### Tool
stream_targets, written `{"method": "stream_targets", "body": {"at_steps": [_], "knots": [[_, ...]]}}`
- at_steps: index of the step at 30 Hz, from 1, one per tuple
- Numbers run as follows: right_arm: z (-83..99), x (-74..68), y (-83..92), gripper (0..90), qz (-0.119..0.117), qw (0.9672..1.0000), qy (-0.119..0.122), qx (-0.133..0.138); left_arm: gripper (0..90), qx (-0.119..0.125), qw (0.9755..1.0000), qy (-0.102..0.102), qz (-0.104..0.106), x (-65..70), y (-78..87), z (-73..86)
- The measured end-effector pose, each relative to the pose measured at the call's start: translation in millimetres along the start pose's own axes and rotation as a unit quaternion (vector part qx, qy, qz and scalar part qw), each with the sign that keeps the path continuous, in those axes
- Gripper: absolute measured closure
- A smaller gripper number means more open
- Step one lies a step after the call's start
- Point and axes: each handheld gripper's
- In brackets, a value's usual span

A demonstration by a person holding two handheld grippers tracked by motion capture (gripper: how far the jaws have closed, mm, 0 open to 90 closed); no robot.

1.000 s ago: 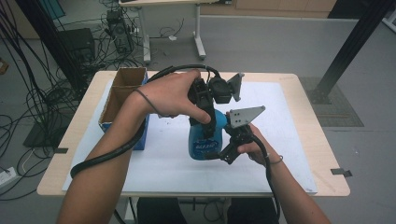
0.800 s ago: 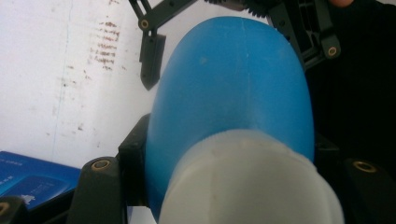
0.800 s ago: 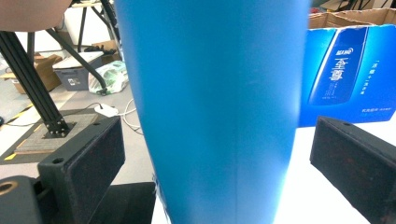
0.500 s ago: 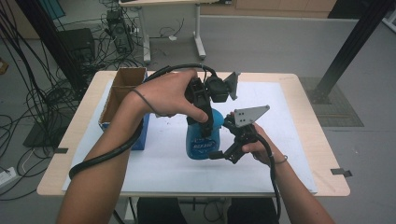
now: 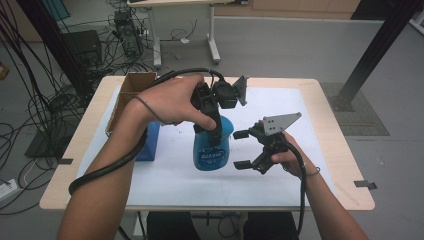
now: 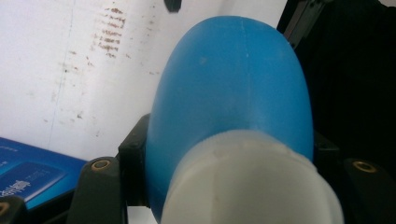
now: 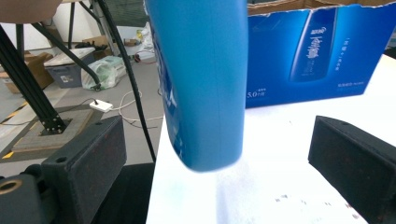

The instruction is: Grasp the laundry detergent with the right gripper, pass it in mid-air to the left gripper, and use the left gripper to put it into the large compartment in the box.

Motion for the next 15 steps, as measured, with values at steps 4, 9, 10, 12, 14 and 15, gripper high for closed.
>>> {"method": "stream_targets", "body": {"at_steps": [4,9,10,12,14,15], "knots": [[3.4,0.6,8.8,4.5,0.007,0.9999,-0.003,-0.009,37.3,0.003,1.0000,0.004,0.002,-2.2,0.7,3.6],[7.9,0.7,19.5,4.5,0.009,0.9996,-0.012,-0.025,37.3,0.007,0.9999,0.008,0.002,-3.3,3.8,7.6],[8.6,0.7,21.2,4.5,0.011,0.9995,-0.013,-0.027,37.3,0.007,0.9999,0.009,0.002,-3.3,4.5,8.7],[10.8,0.9,27.1,4.6,0.017,0.9991,-0.017,-0.035,37.3,0.007,0.9999,0.010,0.003,-3.9,5.8,10.0],[12.5,0.9,31.6,4.6,0.022,0.9988,-0.020,-0.039,37.3,0.008,0.9999,0.013,0.003,-4.0,6.0,11.9],[13.5,0.7,34.2,4.6,0.022,0.9986,-0.021,-0.042,37.3,0.008,0.9998,0.016,0.003,-4.0,6.2,13.2]]}}
Point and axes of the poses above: each handheld gripper's, and its own axes: y roughly backward along the jaws, z roughly out of its underside, x roughly to its right, and after that the axes turned 7 degrees about y, right-handed
